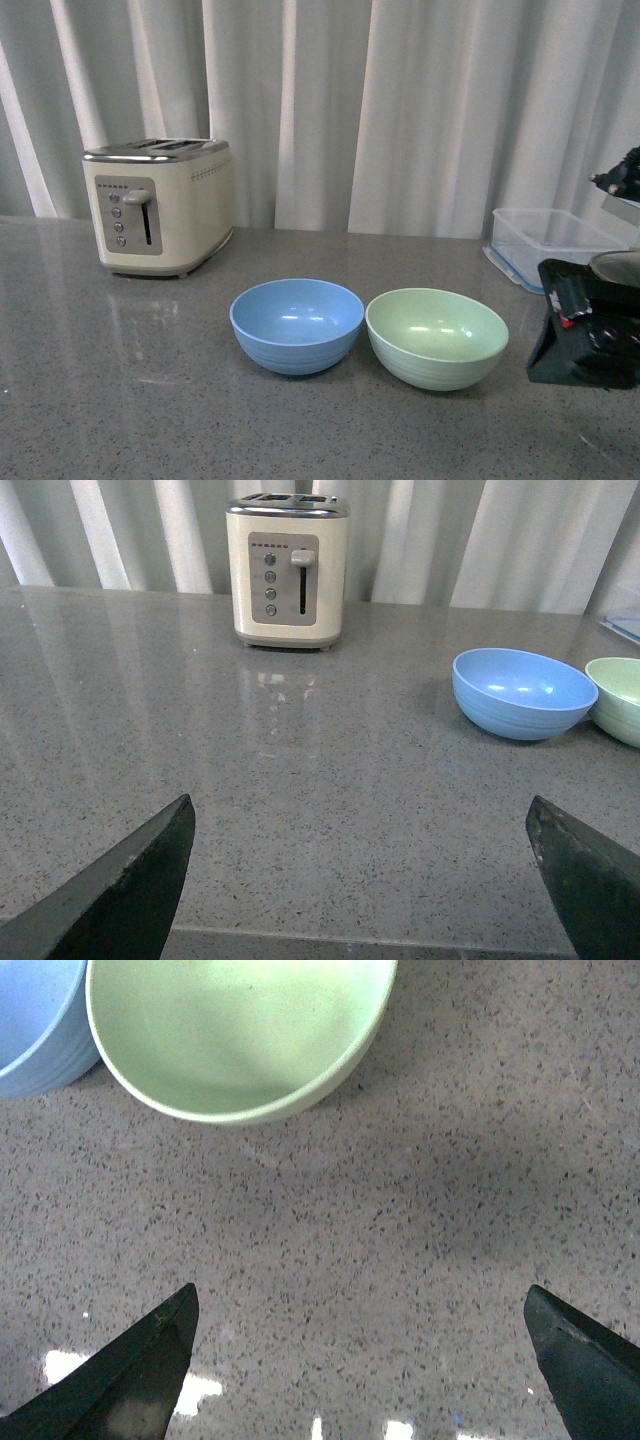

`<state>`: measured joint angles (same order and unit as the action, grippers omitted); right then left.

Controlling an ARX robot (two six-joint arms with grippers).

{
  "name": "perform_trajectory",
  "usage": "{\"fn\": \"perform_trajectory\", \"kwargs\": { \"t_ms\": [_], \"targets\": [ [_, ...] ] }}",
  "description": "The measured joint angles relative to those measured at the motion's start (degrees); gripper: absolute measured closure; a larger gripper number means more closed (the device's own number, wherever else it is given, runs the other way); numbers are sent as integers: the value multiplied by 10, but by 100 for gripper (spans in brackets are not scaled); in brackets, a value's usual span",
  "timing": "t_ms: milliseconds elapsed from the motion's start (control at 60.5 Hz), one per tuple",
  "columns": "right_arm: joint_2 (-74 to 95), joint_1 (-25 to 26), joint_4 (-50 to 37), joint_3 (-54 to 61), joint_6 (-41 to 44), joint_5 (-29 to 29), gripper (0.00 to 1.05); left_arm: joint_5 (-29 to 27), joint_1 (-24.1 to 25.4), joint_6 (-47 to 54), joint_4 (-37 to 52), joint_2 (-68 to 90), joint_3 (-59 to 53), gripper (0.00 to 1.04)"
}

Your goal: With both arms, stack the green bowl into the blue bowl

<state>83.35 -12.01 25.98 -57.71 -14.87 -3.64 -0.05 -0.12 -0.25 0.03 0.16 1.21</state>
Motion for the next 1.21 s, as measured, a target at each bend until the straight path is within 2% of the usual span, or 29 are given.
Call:
{"fn": "perform_trajectory", "kwargs": {
  "t_ms": [595,1207],
  "targets": [
    [205,31,-3,-184,29,-3,10,0,0,0,0,0,0,7],
    [270,26,-12,-233,47,-5,10,0,0,0,0,0,0,7]
  ]
}}
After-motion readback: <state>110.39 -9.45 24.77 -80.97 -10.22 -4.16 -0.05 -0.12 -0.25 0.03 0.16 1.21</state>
